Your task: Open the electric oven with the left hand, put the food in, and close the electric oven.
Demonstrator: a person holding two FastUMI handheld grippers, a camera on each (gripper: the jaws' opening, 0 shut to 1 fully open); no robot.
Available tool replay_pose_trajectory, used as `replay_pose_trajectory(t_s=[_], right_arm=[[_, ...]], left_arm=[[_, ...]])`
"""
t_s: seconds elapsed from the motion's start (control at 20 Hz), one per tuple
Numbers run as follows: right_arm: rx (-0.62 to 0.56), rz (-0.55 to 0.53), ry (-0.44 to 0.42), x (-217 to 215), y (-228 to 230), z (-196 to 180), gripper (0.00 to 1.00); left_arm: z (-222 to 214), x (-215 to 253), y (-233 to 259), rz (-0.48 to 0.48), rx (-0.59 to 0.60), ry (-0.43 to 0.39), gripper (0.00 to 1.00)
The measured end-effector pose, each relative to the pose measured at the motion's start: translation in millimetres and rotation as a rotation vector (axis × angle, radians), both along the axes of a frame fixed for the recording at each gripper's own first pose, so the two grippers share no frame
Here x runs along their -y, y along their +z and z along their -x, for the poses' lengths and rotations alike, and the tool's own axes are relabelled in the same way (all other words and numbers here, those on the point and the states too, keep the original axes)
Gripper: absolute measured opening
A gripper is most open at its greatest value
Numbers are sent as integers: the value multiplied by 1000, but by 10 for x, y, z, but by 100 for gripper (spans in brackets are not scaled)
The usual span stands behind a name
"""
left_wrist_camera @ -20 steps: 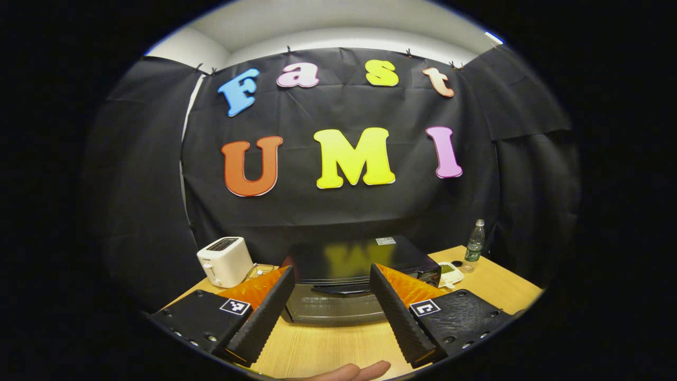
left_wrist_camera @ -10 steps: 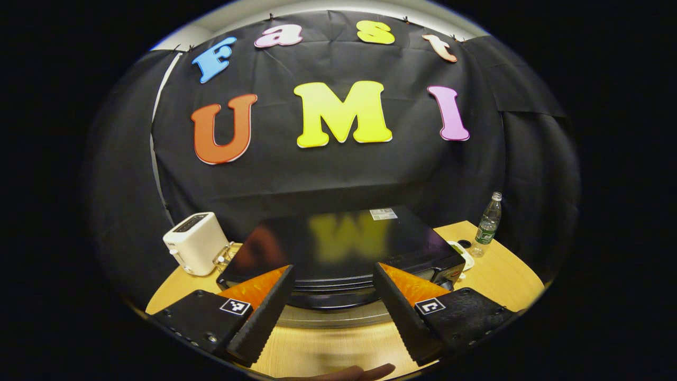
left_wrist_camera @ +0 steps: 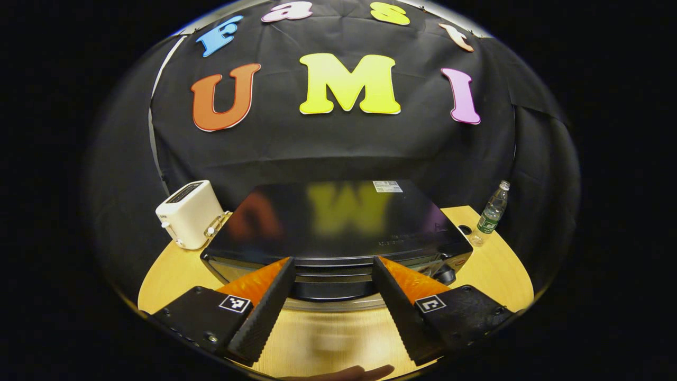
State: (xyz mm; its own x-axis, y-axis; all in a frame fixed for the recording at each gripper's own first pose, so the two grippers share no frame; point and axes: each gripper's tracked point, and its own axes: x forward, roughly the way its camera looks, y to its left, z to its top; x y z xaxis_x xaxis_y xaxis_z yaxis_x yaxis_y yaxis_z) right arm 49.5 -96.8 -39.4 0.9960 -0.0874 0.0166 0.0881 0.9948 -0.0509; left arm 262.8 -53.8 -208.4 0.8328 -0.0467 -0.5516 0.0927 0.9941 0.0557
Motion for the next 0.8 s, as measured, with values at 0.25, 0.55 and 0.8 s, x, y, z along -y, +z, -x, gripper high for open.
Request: replay_pose_trajectory(t_s=[0.25, 0.55, 0.8], right_arm=[[14, -8, -8, 10, 39, 125, 92], [19, -18, -4, -25, 89, 234, 92], [33, -17, 1, -84, 136, 346, 100]], left_arm=[[335, 0, -34, 2, -25, 0, 98], [886, -35, -254, 4, -56, 2, 98], [1235, -73, -552, 4, -78, 5, 98]])
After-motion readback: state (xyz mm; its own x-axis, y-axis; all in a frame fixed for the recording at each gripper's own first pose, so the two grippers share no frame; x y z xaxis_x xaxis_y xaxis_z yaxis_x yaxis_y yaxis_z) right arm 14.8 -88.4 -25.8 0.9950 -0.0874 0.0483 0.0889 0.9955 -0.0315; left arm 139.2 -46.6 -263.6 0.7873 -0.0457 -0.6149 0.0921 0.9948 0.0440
